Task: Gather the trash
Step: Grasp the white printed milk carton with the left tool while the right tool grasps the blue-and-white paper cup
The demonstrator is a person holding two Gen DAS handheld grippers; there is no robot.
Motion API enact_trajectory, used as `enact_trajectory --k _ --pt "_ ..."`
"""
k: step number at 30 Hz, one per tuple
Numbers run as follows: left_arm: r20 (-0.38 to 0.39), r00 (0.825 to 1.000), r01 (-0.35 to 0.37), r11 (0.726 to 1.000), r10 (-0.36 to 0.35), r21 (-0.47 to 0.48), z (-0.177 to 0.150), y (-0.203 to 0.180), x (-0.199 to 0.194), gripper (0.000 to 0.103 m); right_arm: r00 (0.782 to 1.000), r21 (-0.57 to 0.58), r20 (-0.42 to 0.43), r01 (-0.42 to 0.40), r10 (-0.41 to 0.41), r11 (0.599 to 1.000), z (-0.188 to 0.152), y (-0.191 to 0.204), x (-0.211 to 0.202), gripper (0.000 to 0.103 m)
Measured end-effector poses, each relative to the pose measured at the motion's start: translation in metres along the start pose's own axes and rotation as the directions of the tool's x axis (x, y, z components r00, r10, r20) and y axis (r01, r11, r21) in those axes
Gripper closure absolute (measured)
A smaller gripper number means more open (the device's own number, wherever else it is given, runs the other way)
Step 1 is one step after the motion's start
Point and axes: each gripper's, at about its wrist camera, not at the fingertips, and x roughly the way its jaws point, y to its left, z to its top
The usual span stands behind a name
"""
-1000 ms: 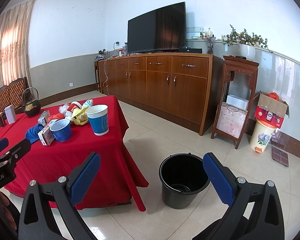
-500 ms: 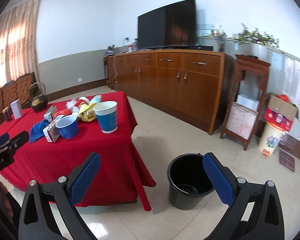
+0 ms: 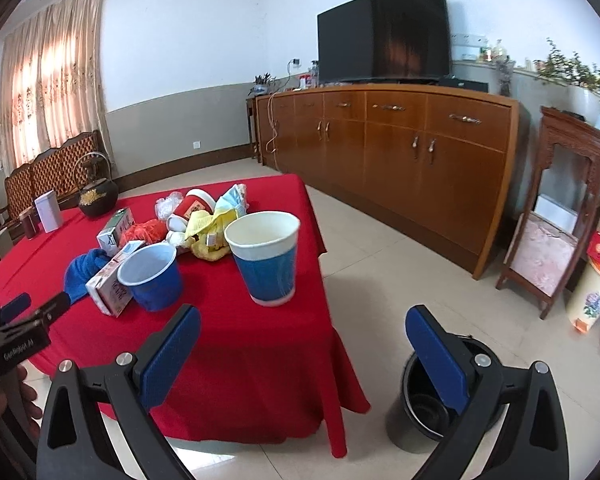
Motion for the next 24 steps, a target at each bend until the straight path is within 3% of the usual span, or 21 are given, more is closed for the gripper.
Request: enact_trajectory --k 4,8,13,24 --pt "-0.005 1.0 -0.017 0.999 0.017 0.031 -0.003 -0.006 0.022 0.004 1.0 -0.009 -0.008 -0.015 0.015 1.0 0.004 0.01 0.039 0.004" --pt "-0.02 1.0 -0.005 1.0 0.005 0.01 -0.004 -0.003 0.042 0.02 0.999 -0.03 -0.034 -0.034 0.033 0.999 0.007 0.017 0.075 0.011" --pt "-0.027 1.0 0.012 1.0 -0.012 -0.021 -0.001 0.001 0.061 0.028 0.998 -0.045 -0.049 -0.047 0.044 0.998 0.01 0.023 0.11 0.017" --pt "-0.097 0.994 0.048 0.999 -0.049 -0.013 -0.001 -0.004 0.083 0.045 0.993 -0.044 -0.089 -0.075 0.071 0.996 0.009 0.03 0.147 0.022"
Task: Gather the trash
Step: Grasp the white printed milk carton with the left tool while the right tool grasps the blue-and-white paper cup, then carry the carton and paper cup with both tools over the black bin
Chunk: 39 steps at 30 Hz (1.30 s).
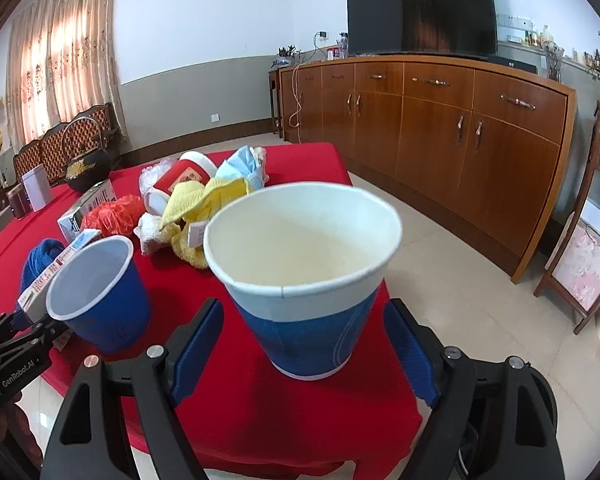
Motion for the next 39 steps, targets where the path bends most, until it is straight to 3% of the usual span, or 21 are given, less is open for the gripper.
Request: enact_trajectory --k 4,5,14,22,32,39 --pt "-0.013 1.0 0.012 1.0 -0.012 0.007 0.001 -0.001 0.002 0.059 1.0 0.013 -0.013 -0.006 0.006 1.0 -0.001 0.0 0.005 0.03" --pt "-0.015 1.0 0.015 1.0 -0.015 0.012 0.001 -0.001 0.002 0.064 1.0 0.016 -0.016 -0.009 0.009 1.0 -0.001 -0.001 0.005 0.038" --pt "0.014 1.0 0.006 0.999 -0.006 0.033 0.008 -0.001 -0.009 0.065 0.999 0.017 -0.018 -0.027 0.027 1.0 0.002 -0.001 0.0 0.042" --pt "0.056 0.998 0.003 0.998 -0.006 0.055 0.014 -0.002 -0.051 0.065 1.0 0.024 0.003 -0.029 0.029 0.999 0.007 -0.007 -0.034 0.042" --pt "0.064 0.983 0.161 0.976 -0.172 0.15 0.018 -0.074 -0.092 0.065 0.996 0.091 -0.002 0.087 -0.087 0.992 -0.011 -0.076 -0.103 0.042" --pt "-0.019 0.941 0.333 0.909 -0.339 0.25 -0.001 -0.161 -0.087 0.065 0.981 0.147 -0.027 0.193 -0.191 0.97 -0.038 -0.145 -0.14 0.042"
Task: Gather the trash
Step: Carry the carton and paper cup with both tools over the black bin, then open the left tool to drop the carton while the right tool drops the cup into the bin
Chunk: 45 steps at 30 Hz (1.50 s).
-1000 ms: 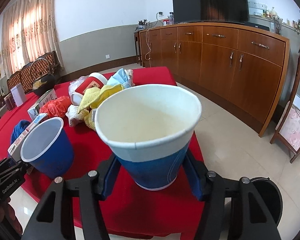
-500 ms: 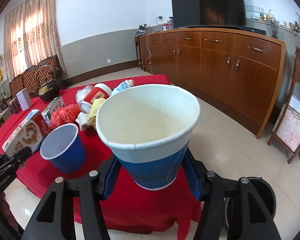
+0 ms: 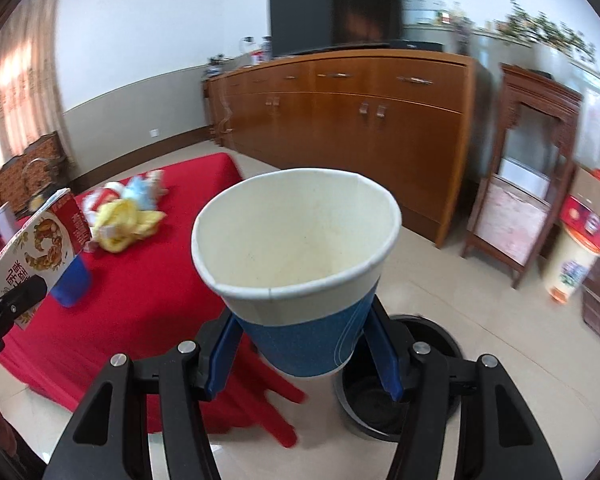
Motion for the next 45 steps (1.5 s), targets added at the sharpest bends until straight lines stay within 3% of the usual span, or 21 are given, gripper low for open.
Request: enact_trajectory --k 5,12,25,32,35,37,38,39,43,45 --pt "-0.049 0.993 0.111 0.994 -0.11 0.022 -0.003 -0.047 0.03 0.065 0.997 0.029 -0.022 0.068 -0.067 0.997 -0.016 -0.054 -0.004 0.042" --pt "-0.142 0.97 0.204 0.978 -0.196 0.044 -0.017 -0.101 0.063 0.065 0.99 0.034 -0.091 0.113 -0.11 0.993 -0.039 -0.118 0.009 0.042" --pt "-0.288 0.93 0.254 0.966 -0.229 0.052 -0.042 -0.165 0.13 0.065 0.972 -0.077 -0.229 0.038 -0.055 0.996 -0.071 -0.173 0.078 0.042" --pt "-0.39 0.891 0.265 0.964 -0.231 0.034 -0.06 -0.18 0.17 0.065 0.946 -0.138 -0.323 -0.036 -0.01 0.99 -0.095 -0.185 0.132 0.042" --pt "-0.437 0.851 0.299 0.953 -0.29 -0.051 -0.067 -0.175 0.188 0.064 0.933 -0.14 -0.36 -0.069 0.014 0.988 -0.105 -0.191 0.158 0.04" --pt "-0.449 0.837 0.301 0.948 -0.314 -0.1 -0.069 -0.173 0.2 0.045 0.925 -0.146 -0.378 -0.106 0.044 0.984 -0.114 -0.192 0.176 0.034" --pt "-0.458 0.841 0.277 0.956 -0.289 -0.095 -0.071 -0.172 0.204 0.025 0.92 -0.158 -0.391 -0.105 0.036 0.982 -0.117 -0.192 0.184 0.016" --pt "-0.45 0.856 0.249 0.966 -0.254 -0.072 -0.07 -0.174 0.205 0.021 0.915 -0.177 -0.403 -0.075 -0.003 0.981 -0.123 -0.192 0.194 0.009" --pt "-0.415 0.896 0.179 0.984 -0.158 0.012 -0.072 -0.164 0.191 0.018 0.903 -0.143 -0.423 0.012 -0.072 0.99 -0.135 -0.212 0.209 0.009" --pt "-0.395 0.911 0.144 0.989 -0.115 0.045 -0.074 -0.158 0.182 0.009 0.905 -0.101 -0.418 0.048 -0.086 0.994 -0.133 -0.222 0.207 0.006"
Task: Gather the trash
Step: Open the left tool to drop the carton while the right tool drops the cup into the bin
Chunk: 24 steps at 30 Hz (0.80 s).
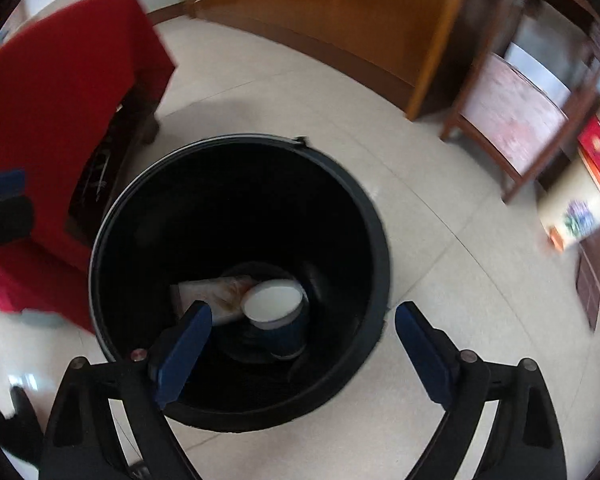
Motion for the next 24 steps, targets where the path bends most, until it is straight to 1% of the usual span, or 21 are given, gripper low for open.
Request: enact_trajectory --k 1,2,3,5,8,11,13,16,19,22,24 --pt "0.0 1.0 -0.018 1.0 0.018 0.005 -0.001 0.001 -0.002 0.006 1.0 0.022 0.004 -0.001 0.001 1.0 0.001 -0.003 -0.003 0.004" --pt "0.004 0.999 -0.033 0.999 0.033 0.009 -0.003 0.003 -0.005 0.005 1.0 0.041 0.013 -0.005 0.004 0.999 0.002 -0.004 -0.007 0.001" --pt "0.015 0.999 -0.039 0.999 0.039 0.013 -0.006 0.005 -0.01 0.005 1.0 0.055 0.022 -0.001 -0.001 0.998 0.002 -0.001 -0.015 0.0" --pt "0.024 0.999 -0.046 0.999 0.046 0.026 -0.008 0.005 -0.018 0.004 0.999 0.08 0.042 0.008 -0.012 0.997 0.006 -0.001 -0.027 0.0" --pt "0.034 0.998 -0.063 0.997 0.062 0.039 0.003 0.001 -0.019 0.004 0.997 0.109 0.073 0.019 -0.028 0.994 0.01 0.004 -0.048 0.0" --pt "0.057 0.995 -0.082 0.995 0.079 0.051 0.007 -0.001 -0.031 0.004 0.994 0.131 0.101 0.019 -0.032 0.991 0.014 0.01 -0.07 0.0" --pt "0.072 0.993 -0.099 0.994 0.094 0.055 0.01 -0.001 -0.034 0.004 0.993 0.137 0.113 0.019 -0.035 0.99 0.016 0.014 -0.08 0.0" --pt "0.076 0.992 -0.101 0.994 0.098 0.045 0.01 0.004 -0.045 0.004 0.991 0.138 0.13 0.022 -0.04 0.99 0.019 0.023 -0.098 0.0" --pt "0.097 0.99 -0.106 0.994 0.101 0.042 0.009 0.008 -0.058 0.004 0.989 0.139 0.141 0.026 -0.046 0.99 0.02 0.031 -0.111 0.0" --pt "0.134 0.985 -0.118 0.992 0.112 0.035 0.008 0.012 -0.076 0.004 0.985 0.136 0.167 0.021 -0.044 0.99 0.021 0.043 -0.129 0.0" --pt "0.163 0.982 -0.104 0.994 0.1 0.02 0.006 0.017 -0.09 0.004 0.982 0.126 0.182 0.02 -0.043 0.992 0.022 0.051 -0.14 0.0"
